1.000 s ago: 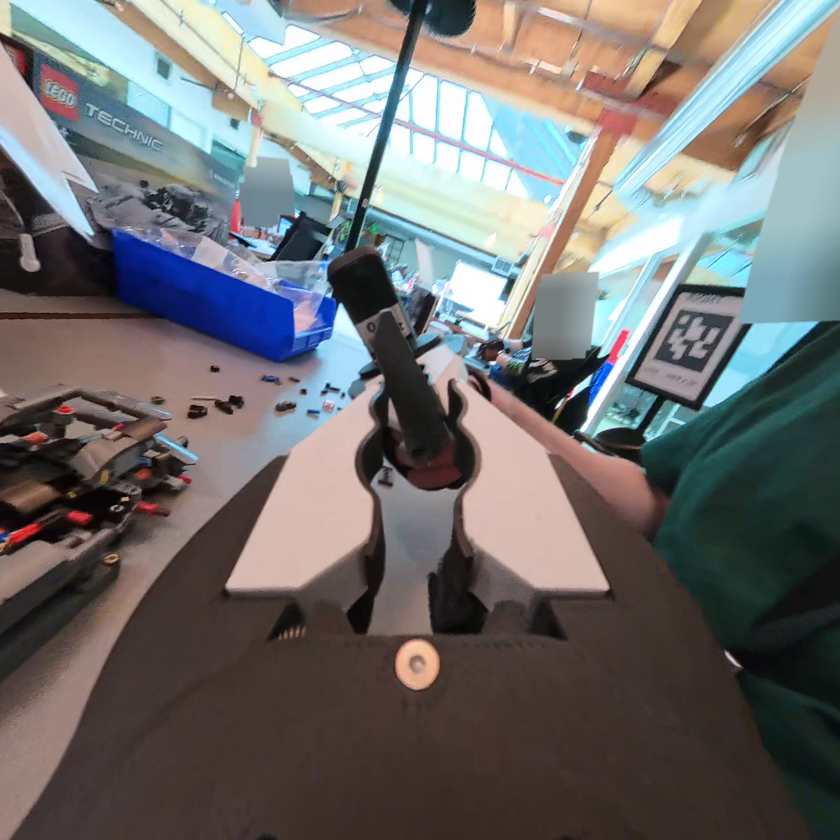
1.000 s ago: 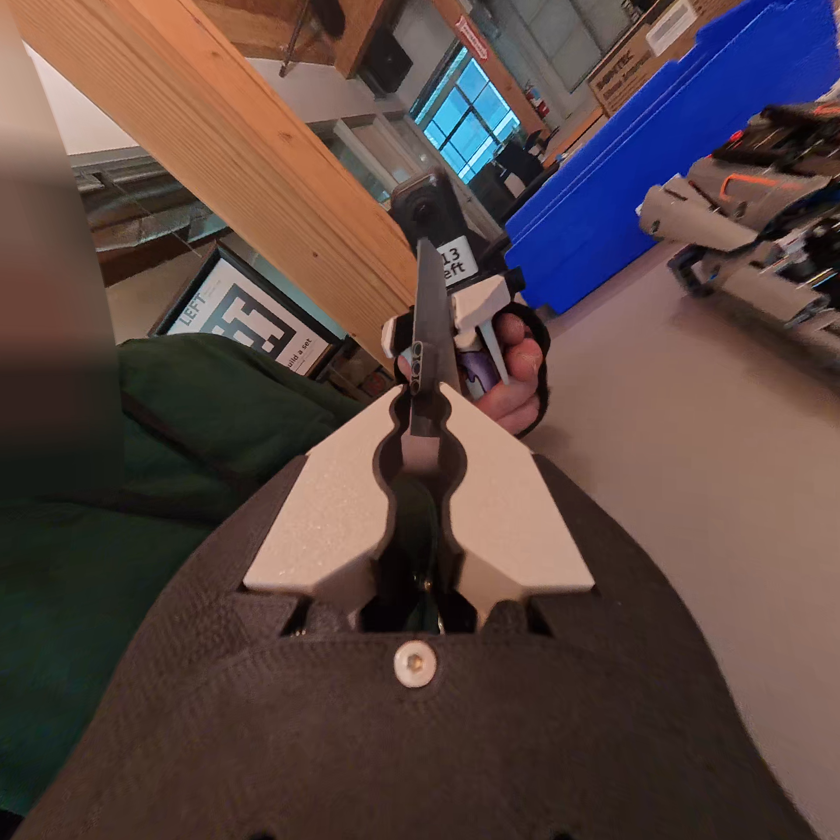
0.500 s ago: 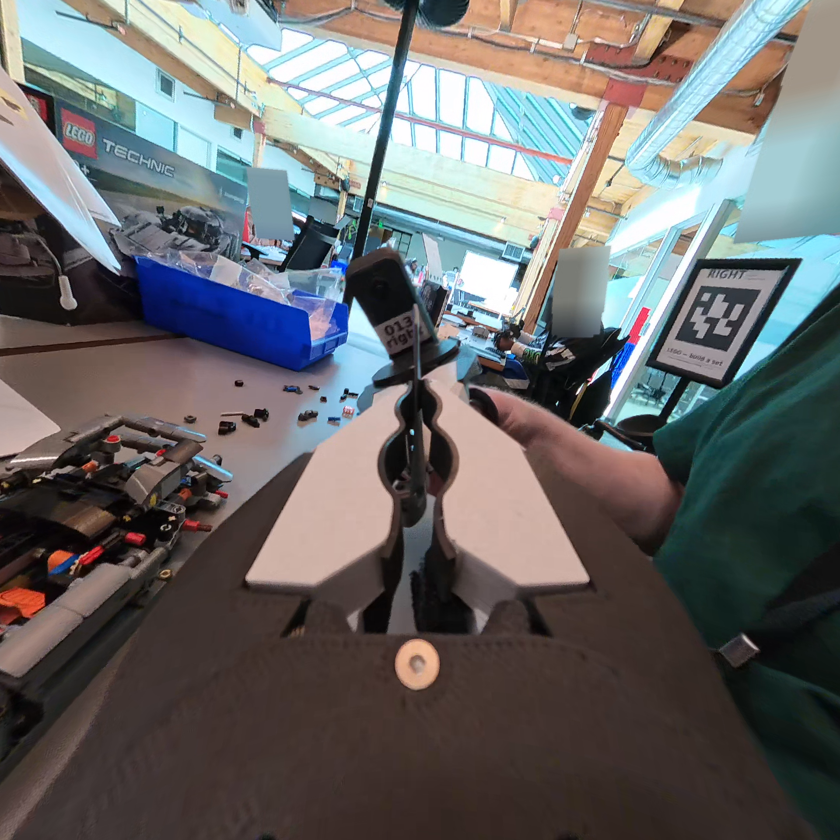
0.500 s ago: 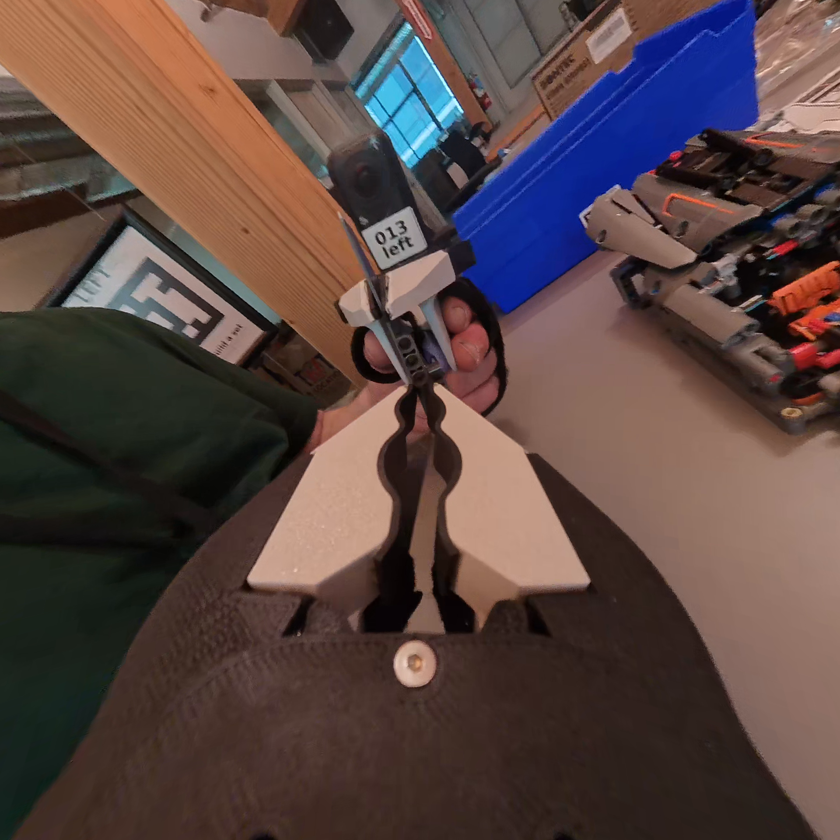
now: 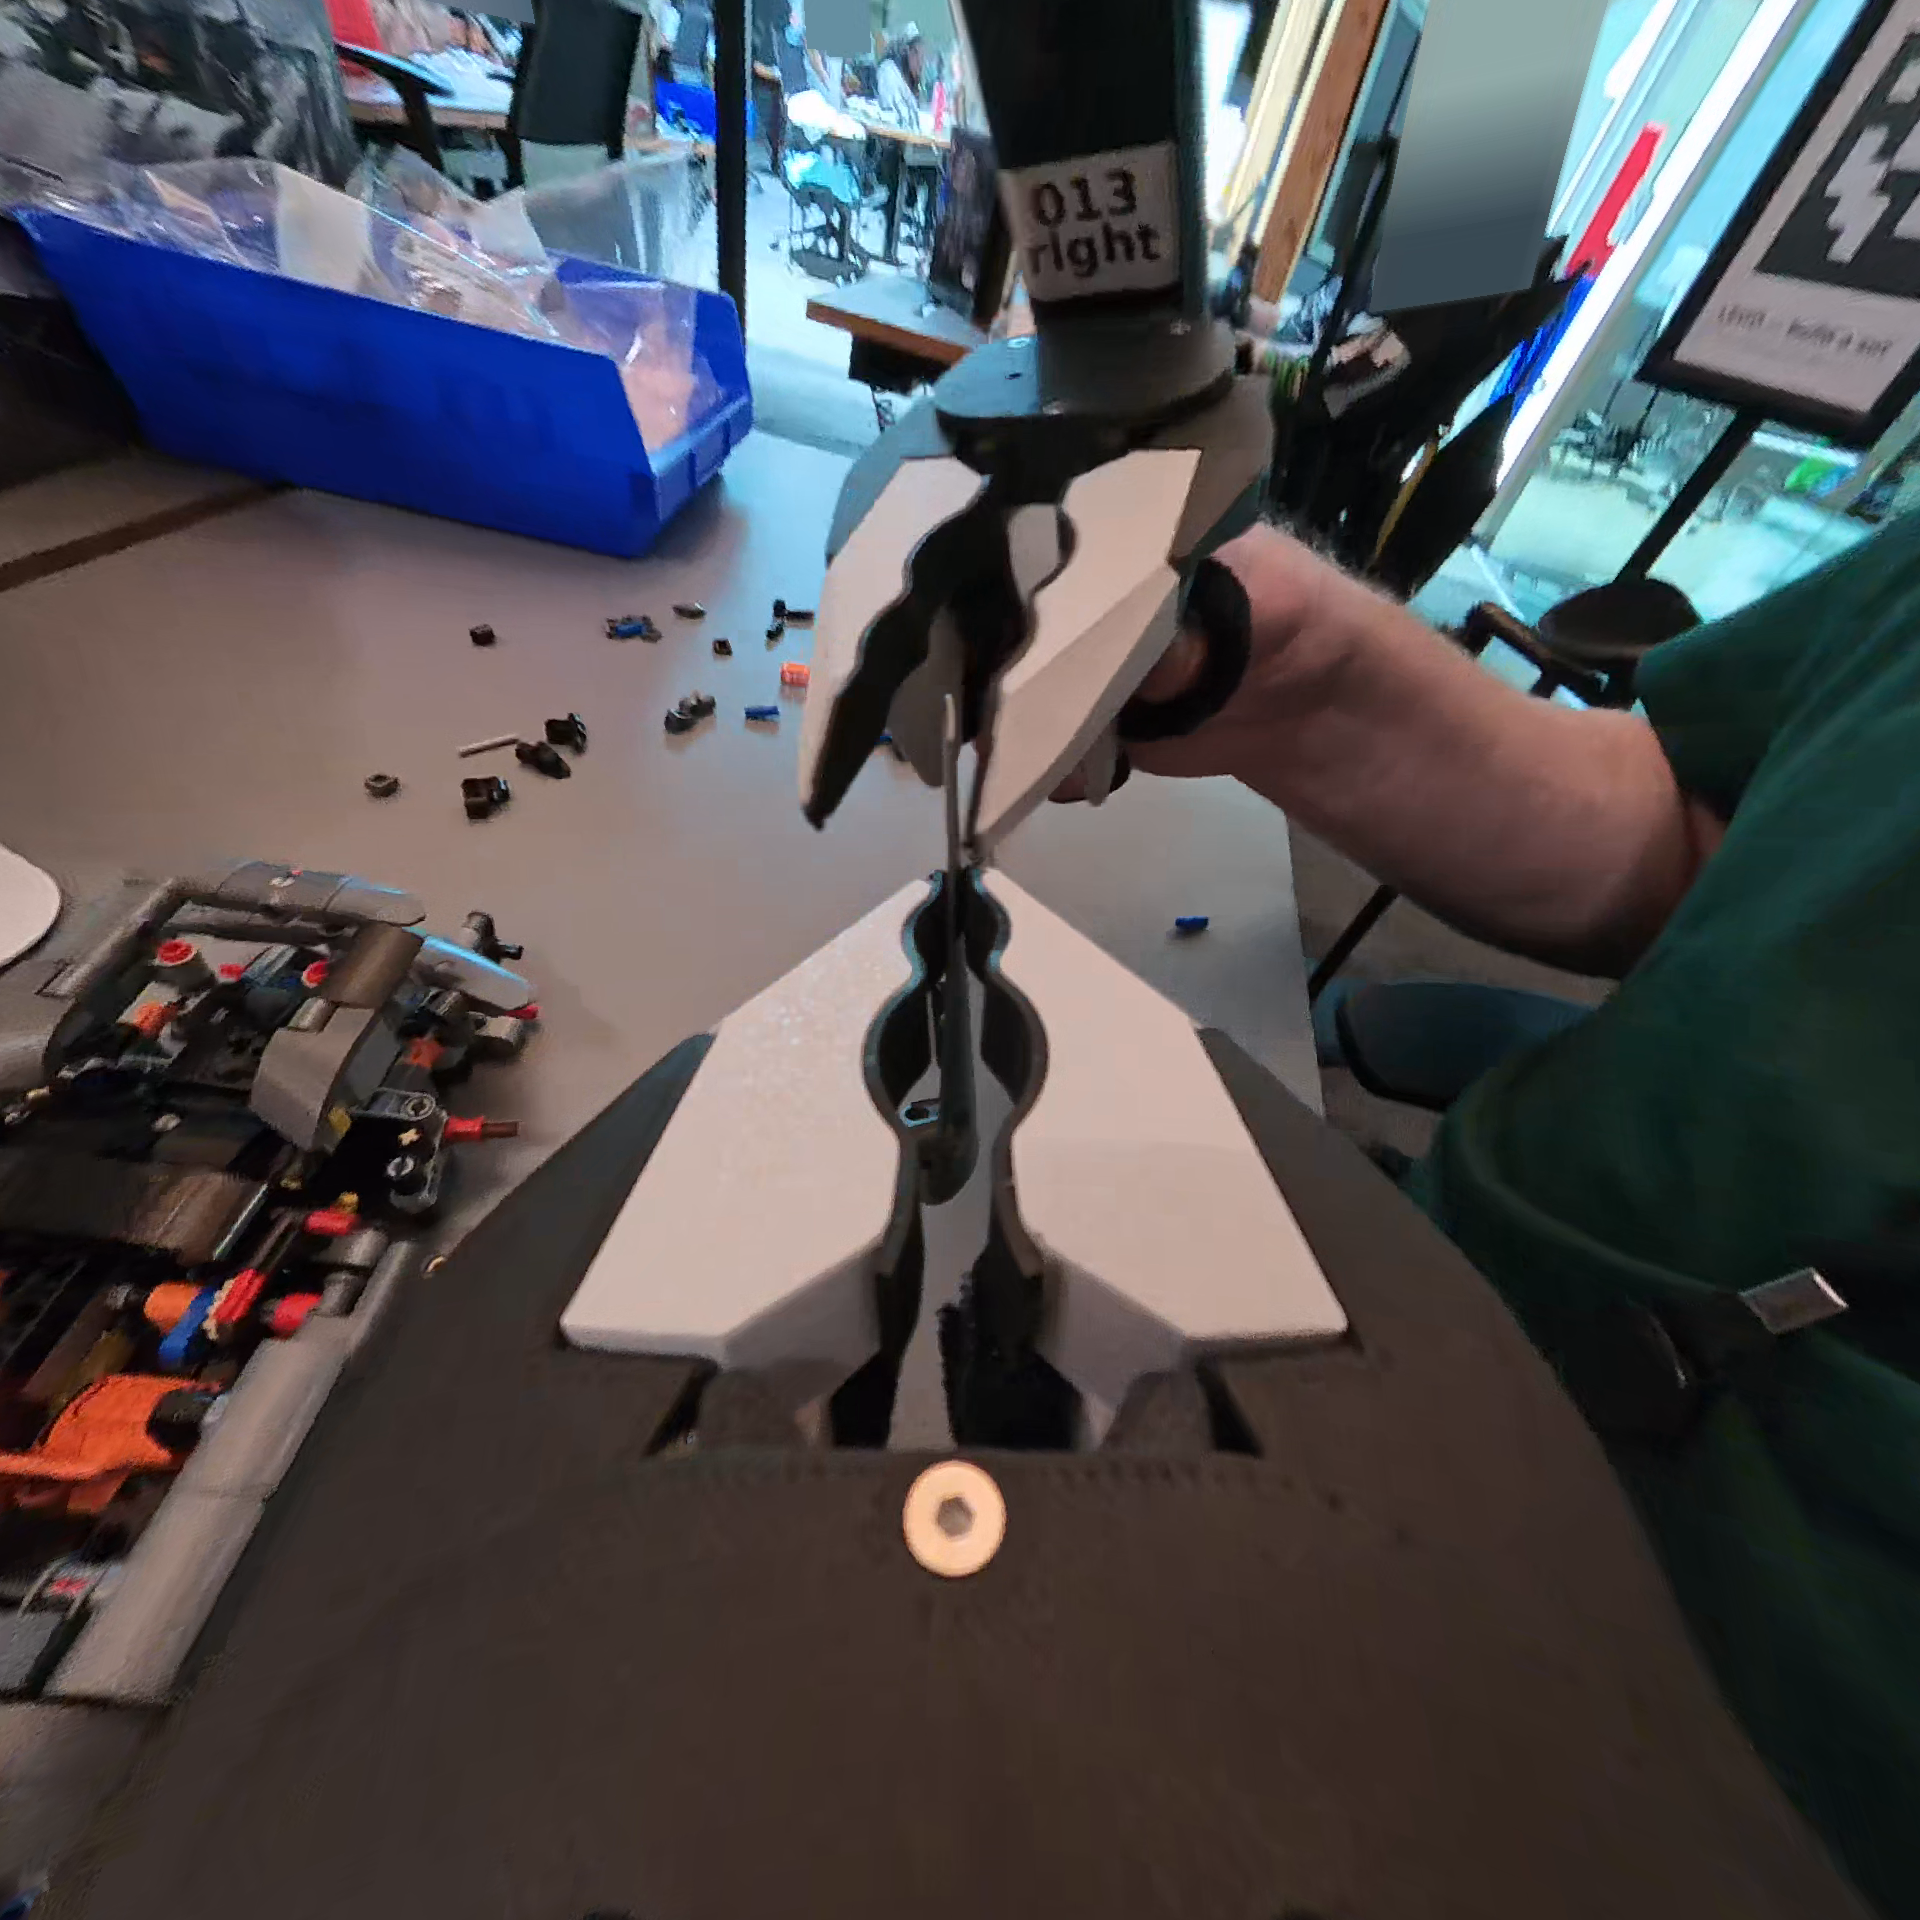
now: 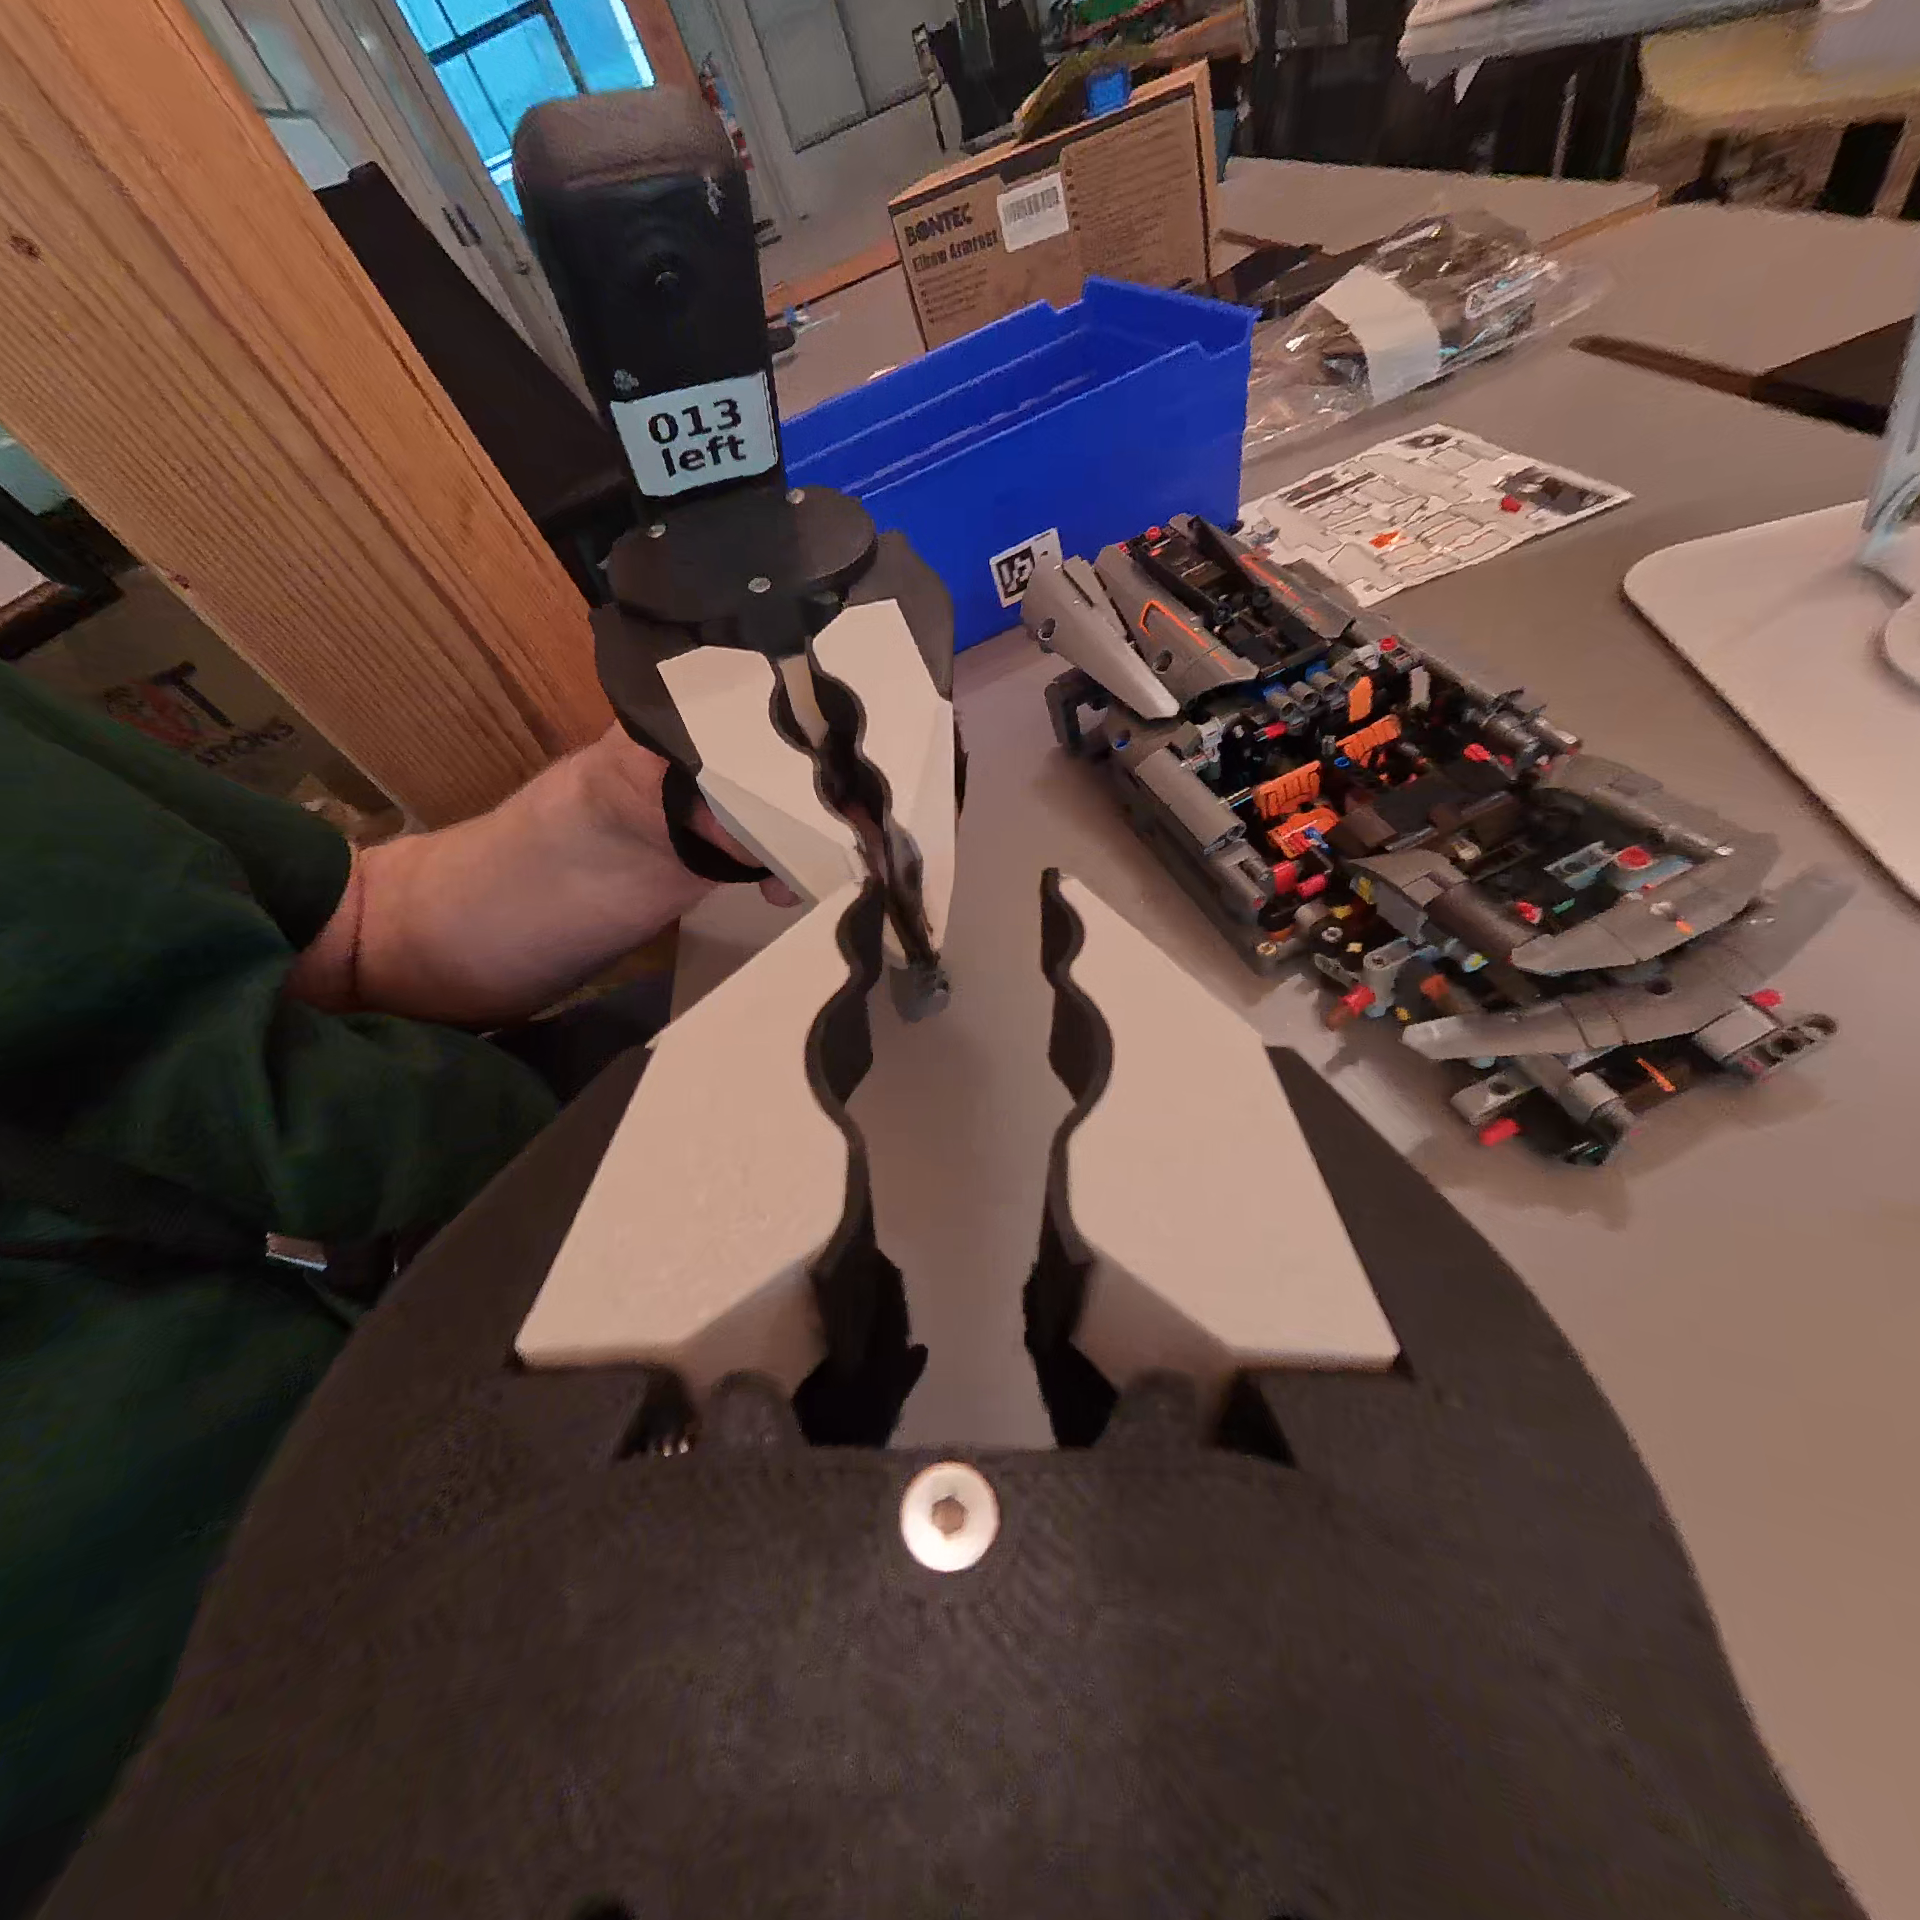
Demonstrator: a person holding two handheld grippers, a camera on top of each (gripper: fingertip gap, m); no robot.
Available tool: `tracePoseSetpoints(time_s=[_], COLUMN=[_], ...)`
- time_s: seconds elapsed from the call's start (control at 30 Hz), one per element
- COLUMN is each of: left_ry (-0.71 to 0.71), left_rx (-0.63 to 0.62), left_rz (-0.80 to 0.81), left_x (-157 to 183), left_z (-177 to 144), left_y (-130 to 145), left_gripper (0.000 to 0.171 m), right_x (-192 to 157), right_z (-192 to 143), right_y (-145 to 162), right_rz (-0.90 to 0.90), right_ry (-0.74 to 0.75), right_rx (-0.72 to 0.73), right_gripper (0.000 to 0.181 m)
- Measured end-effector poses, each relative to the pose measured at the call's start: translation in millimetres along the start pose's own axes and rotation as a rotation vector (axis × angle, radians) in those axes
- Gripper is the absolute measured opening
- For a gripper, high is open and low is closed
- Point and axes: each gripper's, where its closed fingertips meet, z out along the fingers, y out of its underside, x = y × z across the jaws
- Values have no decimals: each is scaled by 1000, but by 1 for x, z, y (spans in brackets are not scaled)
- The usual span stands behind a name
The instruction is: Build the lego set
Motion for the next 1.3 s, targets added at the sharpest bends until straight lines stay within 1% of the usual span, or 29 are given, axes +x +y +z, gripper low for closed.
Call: tracePoseSetpoints(time_s=[0.03, 0.1, 0.13, 0.27, 0.4, 0.47, 0.53, 0.6, 0.7, 0.73, 0.77, 0.83, 0.87, 0.97, 1.03, 1.1, 1.13, 1.17, 1.23, 1.3], left_ry=[-12, -29, -19, -3, -21, -93, -156, -242, -369, -392, -406, -462, -457, -489, -507, -466, -436, -398, -290, -184], left_rx=[-20, -51, -54, -66, 20, 58, 71, 74, 29, 22, 2, -55, -69, -63, -53, -111, -110, -91, -71, -58], left_rz=[20, 43, 39, 39, 30, 56, 122, 212, 391, 450, 502, 560, 578, 576, 624, 625, 609, 585, 508, 416], left_x=[-1, -4, -4, -3, -7, -15, -19, -23, -25, -22, -19, -24, -23, -27, -23, -21, -18, -13, -1, 9], left_z=[2, 4, 4, 4, 3, -1, -7, -12, -10, -8, -4, 2, 5, 7, 6, 11, 12, 13, 16, 20], left_y=[1, 3, 2, -1, -17, -24, -25, -25, -24, -25, -24, -19, -17, -16, -19, -11, -10, -10, -7, -5], left_gripper=[0, 0, 0, 0, 8, 24, 37, 44, 49, 48, 42, 37, 30, 29, 29, 28, 28, 28, 28, 29], right_x=[0, -5, -7, -7, -6, -2, 5, 13, 19, 20, 20, 19, 18, 20, 19, 16, 13, 7, -1, -7], right_z=[2, 3, 2, 1, -6, -14, -25, -35, -40, -39, -38, -37, -37, -38, -40, -42, -42, -41, -37, -33], right_y=[3, 5, 5, 2, -11, -21, -30, -35, -35, -34, -33, -34, -33, -32, -32, -31, -30, -28, -16, -4], right_rz=[21, 64, 81, 117, 222, 275, 330, 376, 443, 460, 471, 488, 495, 501, 474, 424, 389, 358, 314, 248], right_ry=[-18, -80, -104, -131, -189, -212, -220, -220, -248, -250, -256, -268, -269, -260, -240, -206, -187, -183, -153, -106], right_rx=[-7, 13, 28, 60, 157, 235, 314, 379, 425, 429, 432, 447, 450, 465, 475, 455, 433, 394, 299, 223], right_gripper=[23, 5, 2, 1, 0, 0, 0, 0, 0, 0, 0, 0, 0, 0, 0, 1, 11, 17, 16, 6])
